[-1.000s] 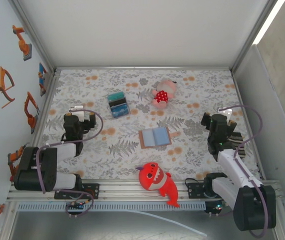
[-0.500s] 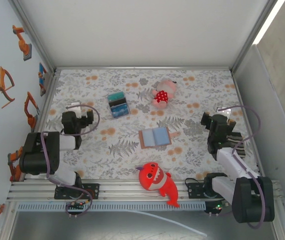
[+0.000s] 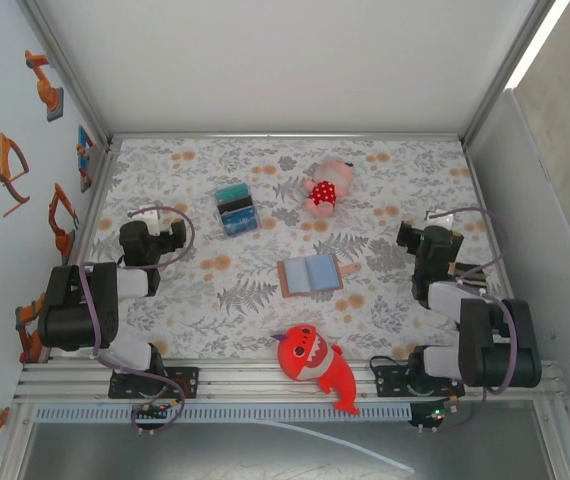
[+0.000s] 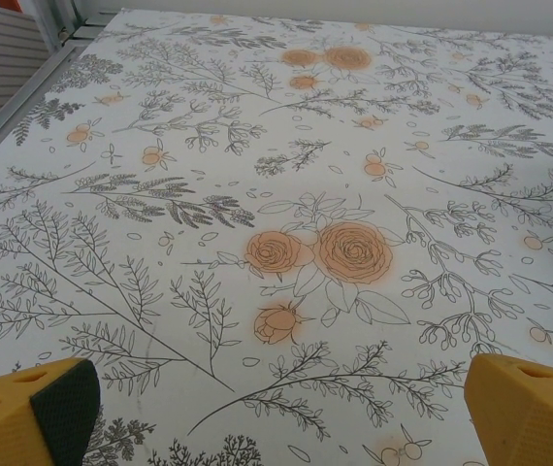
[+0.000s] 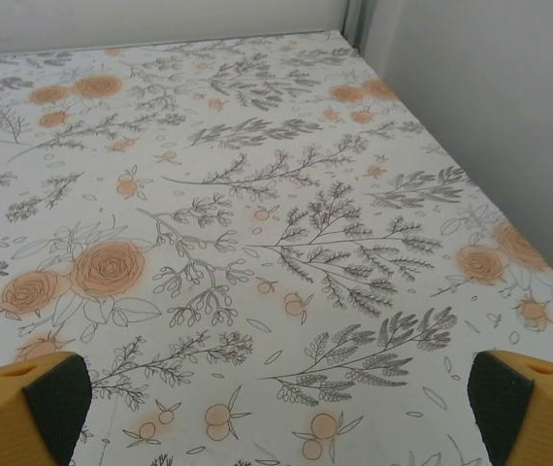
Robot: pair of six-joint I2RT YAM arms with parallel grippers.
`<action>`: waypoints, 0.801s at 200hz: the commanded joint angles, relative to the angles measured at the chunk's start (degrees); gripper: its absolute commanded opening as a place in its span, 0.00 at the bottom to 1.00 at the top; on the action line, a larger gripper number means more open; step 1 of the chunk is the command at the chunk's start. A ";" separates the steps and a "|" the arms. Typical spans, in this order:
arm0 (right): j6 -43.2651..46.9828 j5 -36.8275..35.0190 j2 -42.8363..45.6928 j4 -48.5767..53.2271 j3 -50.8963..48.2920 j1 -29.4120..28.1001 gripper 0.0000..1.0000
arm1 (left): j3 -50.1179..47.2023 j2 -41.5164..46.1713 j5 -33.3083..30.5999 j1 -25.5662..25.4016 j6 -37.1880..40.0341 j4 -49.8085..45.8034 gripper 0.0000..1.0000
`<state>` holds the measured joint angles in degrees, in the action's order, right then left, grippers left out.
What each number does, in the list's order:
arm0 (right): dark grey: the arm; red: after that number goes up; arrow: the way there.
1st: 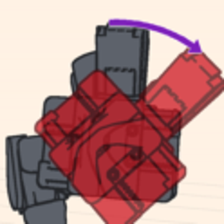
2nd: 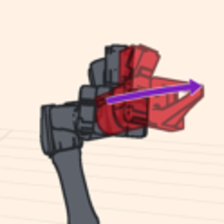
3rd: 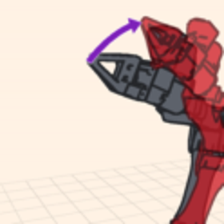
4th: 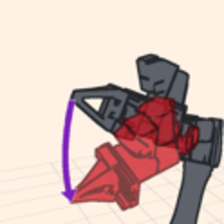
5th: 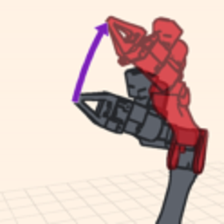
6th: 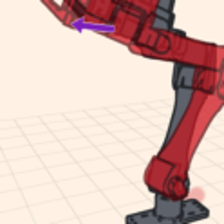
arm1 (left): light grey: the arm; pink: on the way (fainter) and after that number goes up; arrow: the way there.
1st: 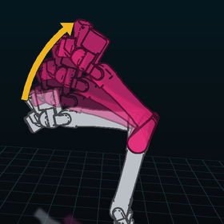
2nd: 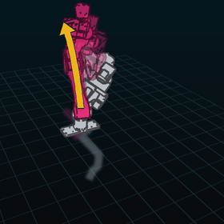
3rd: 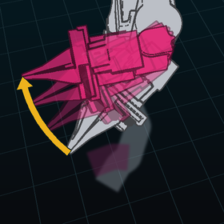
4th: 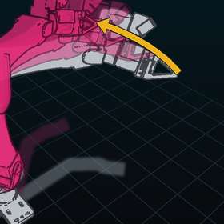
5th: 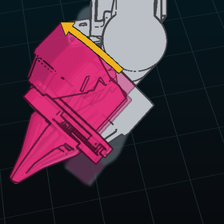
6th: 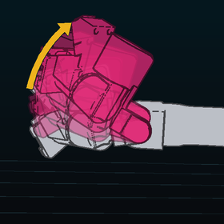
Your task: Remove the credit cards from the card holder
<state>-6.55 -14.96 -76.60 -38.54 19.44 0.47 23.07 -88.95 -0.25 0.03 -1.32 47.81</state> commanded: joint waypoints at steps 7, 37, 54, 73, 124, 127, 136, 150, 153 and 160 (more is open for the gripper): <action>0.54 4.72 -4.93 -9.38 0.61 1.15 0.99 | 0.58 0.65 0.80 -0.12 -0.81 -0.78 0.97; 1.38 8.61 -11.80 -16.19 0.27 1.66 0.99 | 0.66 0.68 0.71 -0.12 -0.76 -0.84 0.97; 2.89 13.09 -11.89 -15.33 0.66 1.77 0.99 | 0.66 0.77 0.74 -0.14 -0.75 -0.79 0.97; 3.84 18.15 -12.04 -14.01 1.56 2.30 0.99 | 0.66 0.73 0.70 -0.19 -0.74 -0.79 0.97; 3.21 21.99 -12.20 -13.88 1.82 3.88 0.99 | 0.66 0.70 0.72 -0.25 -0.79 -0.81 0.97; 3.26 21.99 -12.25 -13.92 1.83 3.91 0.99 | 0.66 0.69 0.69 -0.21 -0.71 -0.85 0.97; 3.22 21.95 -12.25 -13.88 1.83 3.92 0.99 | 0.66 0.78 0.65 -0.21 -0.71 -0.86 0.97; 3.21 21.90 -12.26 -13.86 1.83 3.97 1.00 | 0.66 0.70 0.63 -0.21 -0.79 -0.80 0.97; 3.23 21.89 -12.23 -13.92 1.83 4.02 0.99 | 0.66 0.70 0.61 -0.21 -0.72 -0.80 0.97; 3.26 21.90 -12.15 -13.88 1.83 3.98 0.99 | 0.66 0.67 0.52 -0.21 -0.71 -0.84 0.97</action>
<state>-4.19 5.91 -88.60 -50.06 19.68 4.10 23.07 -88.95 -0.19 0.03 -1.32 47.48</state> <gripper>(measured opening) 0.991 0.970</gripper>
